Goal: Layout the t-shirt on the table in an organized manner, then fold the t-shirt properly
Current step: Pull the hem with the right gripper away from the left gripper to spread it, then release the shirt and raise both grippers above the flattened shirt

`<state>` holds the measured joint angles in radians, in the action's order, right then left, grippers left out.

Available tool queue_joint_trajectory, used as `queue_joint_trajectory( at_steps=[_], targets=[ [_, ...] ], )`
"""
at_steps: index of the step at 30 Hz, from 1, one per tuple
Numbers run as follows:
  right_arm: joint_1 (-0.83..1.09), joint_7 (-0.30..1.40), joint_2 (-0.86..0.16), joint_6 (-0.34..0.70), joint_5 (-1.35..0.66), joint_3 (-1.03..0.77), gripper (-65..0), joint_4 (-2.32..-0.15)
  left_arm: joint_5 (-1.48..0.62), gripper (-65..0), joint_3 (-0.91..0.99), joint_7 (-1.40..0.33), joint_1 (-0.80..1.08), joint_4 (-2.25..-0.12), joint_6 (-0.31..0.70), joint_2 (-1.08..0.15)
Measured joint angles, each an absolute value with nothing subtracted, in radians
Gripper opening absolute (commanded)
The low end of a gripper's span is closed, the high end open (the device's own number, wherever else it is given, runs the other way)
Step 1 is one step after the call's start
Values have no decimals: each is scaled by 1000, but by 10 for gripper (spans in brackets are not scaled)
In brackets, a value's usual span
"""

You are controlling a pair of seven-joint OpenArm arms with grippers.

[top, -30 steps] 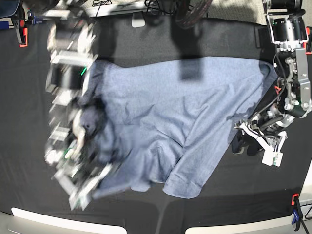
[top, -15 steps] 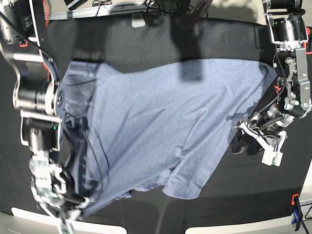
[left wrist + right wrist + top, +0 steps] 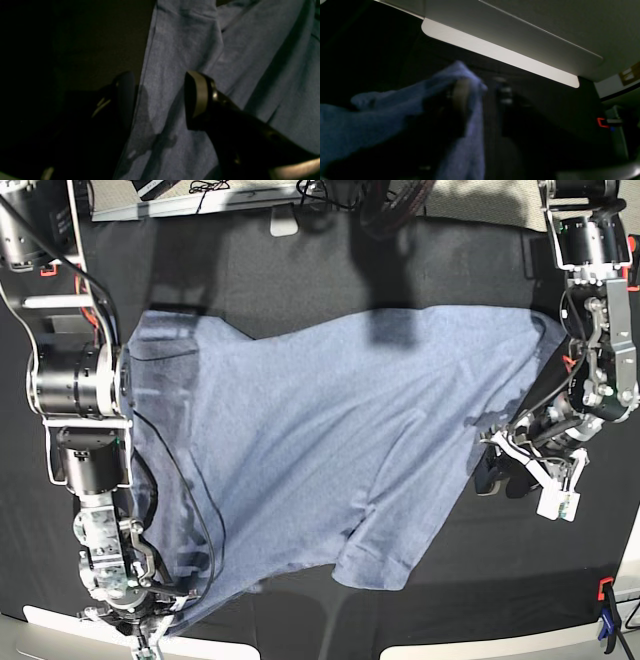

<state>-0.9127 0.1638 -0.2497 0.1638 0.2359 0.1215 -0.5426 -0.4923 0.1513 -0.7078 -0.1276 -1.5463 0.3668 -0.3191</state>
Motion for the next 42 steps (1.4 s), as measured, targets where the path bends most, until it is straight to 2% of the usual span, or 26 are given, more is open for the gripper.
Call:
queue_joint_trajectory(
  at_steps=[2,8,13,17,19,26,31,42],
  targets=[
    [-915,165,-251,191,236,122,-324,-543,-492,-356,151,-708,-128,-1546,367,-319],
    [-915,235,-252,228,171,122,-326,-543,-489,-356,151,-707,-128,-1546,367,-319],
    [-901,335,-252,233,100,122,-377,-559,-488,-356,151,-667,-128,-1546,367,-319],
    [-804,353,-252,357,99,122,-377,-685,-489,-356,152,-625,-134,-1520,367,-318],
    [-724,376,-248,367,72,122,-377,-776,-484,-356,152,-622,-146,-1489,367,-319],
    [-422,414,-253,370,24,122,-377,-1150,-480,-356,136,-575,-263,-1317,368,-319],
    [-253,456,-251,372,20,123,-377,-1358,-469,-356,33,-517,-399,-1156,377,-324],
    [8,474,-252,371,23,122,-377,-1542,-400,-356,-247,-320,-688,-623,375,-304]
  ],
)
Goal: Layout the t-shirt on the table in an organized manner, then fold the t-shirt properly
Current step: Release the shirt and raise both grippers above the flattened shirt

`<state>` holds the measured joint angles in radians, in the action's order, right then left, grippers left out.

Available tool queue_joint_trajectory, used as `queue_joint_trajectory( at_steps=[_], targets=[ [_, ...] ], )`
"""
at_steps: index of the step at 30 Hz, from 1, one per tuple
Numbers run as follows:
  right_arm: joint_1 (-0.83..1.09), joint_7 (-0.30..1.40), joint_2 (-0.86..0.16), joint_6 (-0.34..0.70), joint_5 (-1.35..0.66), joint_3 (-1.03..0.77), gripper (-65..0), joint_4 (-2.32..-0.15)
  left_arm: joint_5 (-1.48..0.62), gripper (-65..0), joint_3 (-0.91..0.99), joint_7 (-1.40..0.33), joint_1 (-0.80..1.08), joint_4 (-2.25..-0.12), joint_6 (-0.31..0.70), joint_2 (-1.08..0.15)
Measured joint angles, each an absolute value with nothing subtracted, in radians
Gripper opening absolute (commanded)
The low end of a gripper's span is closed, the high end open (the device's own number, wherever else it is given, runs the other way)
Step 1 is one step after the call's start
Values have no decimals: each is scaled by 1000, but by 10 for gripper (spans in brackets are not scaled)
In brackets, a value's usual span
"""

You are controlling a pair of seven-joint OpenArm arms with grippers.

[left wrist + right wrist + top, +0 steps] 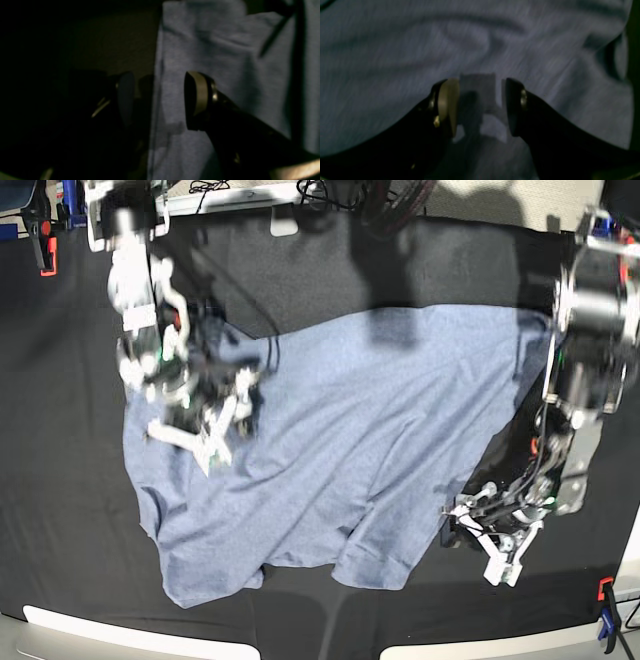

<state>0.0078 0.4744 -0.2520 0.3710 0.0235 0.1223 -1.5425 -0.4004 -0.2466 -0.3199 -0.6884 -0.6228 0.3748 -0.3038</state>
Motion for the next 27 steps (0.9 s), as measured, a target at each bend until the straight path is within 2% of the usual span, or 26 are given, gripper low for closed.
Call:
queue_joint_trajectory(
  at_steps=[6,9,13,17,25,27],
  targets=[
    [101,473,-249,370,28,122,-377,-1641,-298,-356,-261,-57,-785,-398,376,-215],
    [150,476,-227,371,62,102,-377,-1703,-239,-358,-261,12,-825,-292,374,-169],
    [206,478,-170,370,59,60,-377,-1795,-228,-358,-261,82,-862,-149,236,-119],
    [259,480,-130,369,60,30,-377,-1896,-231,-358,-261,106,-879,-78,158,-115],
    [300,522,-122,371,53,29,-377,-2038,-231,-358,-261,54,-876,-19,168,-134],
    [299,522,-122,371,52,28,-377,-2050,-229,-358,-261,40,-876,-19,282,-136]
  ],
)
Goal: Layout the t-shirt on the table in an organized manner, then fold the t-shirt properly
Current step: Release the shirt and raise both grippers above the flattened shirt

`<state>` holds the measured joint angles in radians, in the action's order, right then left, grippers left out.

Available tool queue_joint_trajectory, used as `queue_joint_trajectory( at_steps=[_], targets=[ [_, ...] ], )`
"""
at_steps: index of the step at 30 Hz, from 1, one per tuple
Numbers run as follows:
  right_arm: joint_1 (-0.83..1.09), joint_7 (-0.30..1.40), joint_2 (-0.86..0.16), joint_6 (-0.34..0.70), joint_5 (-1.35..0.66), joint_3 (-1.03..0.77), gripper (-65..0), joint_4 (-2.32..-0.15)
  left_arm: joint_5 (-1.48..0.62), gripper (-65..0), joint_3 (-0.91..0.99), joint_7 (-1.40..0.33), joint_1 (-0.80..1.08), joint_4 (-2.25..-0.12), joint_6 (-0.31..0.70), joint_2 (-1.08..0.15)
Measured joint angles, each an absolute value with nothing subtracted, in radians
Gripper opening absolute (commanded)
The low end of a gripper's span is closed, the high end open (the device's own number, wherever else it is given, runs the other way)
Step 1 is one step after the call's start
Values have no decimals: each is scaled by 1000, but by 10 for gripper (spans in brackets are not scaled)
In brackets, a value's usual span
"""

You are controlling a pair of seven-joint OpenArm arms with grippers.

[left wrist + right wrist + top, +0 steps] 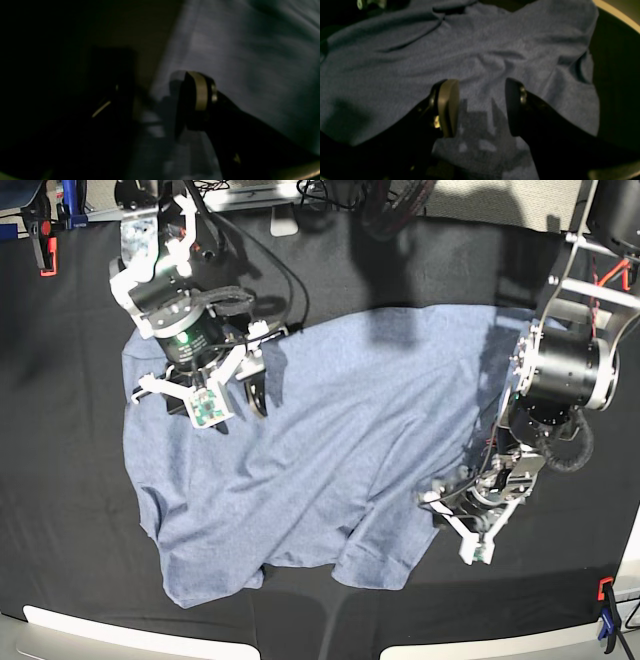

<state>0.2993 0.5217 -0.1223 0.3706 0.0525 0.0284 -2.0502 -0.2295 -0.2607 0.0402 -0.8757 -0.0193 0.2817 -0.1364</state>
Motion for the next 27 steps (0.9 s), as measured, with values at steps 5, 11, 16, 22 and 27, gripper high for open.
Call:
queue_joint_trajectory(
  at_steps=[5,11,16,22,27],
  targets=[
    [300,522,-122,371,52,28,-377,-2053,-231,-375,-261,15,-876,-20,319,-114],
    [300,522,-122,371,52,28,-377,-2053,-230,-650,-261,10,-875,-20,319,-117],
    [300,522,-122,371,53,28,-377,-2053,-229,-650,-261,49,-871,-20,315,-134],
    [300,523,-122,371,55,28,-377,-2054,-230,-650,-261,155,-871,-19,105,-240],
    [300,523,-122,371,53,27,-377,-2055,-231,-650,-261,209,-876,-20,51,-328]
  ],
)
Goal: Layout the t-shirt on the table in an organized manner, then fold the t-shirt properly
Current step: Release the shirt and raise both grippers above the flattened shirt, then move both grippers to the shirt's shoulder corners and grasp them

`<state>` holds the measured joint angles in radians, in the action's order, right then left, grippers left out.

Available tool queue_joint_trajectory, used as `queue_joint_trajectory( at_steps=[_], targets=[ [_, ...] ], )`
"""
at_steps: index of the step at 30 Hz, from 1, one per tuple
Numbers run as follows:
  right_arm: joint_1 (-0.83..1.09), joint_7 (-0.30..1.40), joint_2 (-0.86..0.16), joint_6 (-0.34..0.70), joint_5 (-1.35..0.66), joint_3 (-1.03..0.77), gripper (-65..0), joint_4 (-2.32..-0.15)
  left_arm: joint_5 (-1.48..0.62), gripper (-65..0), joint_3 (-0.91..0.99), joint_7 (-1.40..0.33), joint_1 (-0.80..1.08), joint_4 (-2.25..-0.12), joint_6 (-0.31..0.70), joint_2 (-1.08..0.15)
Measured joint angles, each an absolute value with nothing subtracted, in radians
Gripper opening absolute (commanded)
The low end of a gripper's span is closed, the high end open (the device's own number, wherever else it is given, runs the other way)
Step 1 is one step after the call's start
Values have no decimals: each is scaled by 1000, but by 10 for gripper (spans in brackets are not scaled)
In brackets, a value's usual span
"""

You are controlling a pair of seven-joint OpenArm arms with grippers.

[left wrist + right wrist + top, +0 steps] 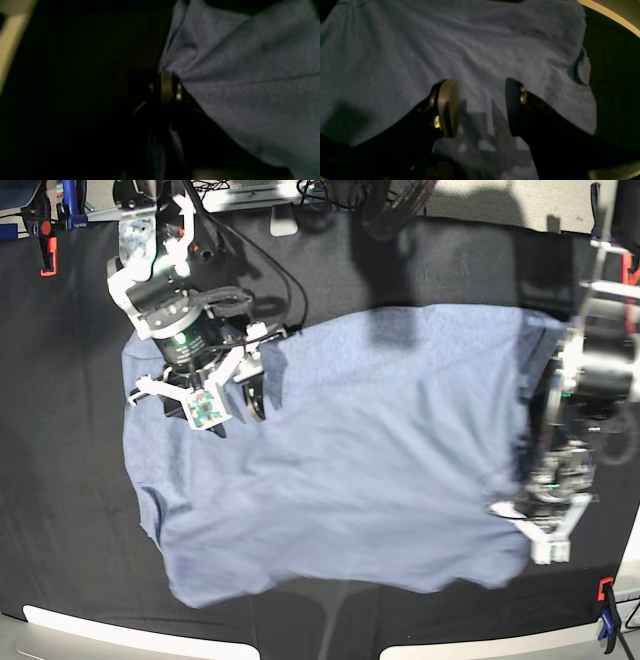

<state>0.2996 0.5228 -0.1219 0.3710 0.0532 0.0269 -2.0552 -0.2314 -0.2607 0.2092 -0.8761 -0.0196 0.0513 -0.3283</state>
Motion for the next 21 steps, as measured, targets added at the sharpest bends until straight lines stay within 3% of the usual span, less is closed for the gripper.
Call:
queue_joint_trajectory(
  at_steps=[7,9,11,18,21],
  targets=[
    [300,522,-122,371,52,26,-377,-2055,-231,-640,-261,210,-876,-19,51,-396],
    [300,522,-122,371,52,26,-377,-2055,-234,-482,-261,210,-876,-19,51,-395],
    [300,521,-122,371,52,26,-377,-2055,-234,-418,-261,210,-876,-20,79,-390],
    [300,521,-122,371,12,26,-377,-2055,-235,-420,-261,205,-875,-30,118,-415],
    [300,523,-121,371,-12,26,-377,-2056,-337,-420,-261,134,-859,-96,223,-466]
  ],
)
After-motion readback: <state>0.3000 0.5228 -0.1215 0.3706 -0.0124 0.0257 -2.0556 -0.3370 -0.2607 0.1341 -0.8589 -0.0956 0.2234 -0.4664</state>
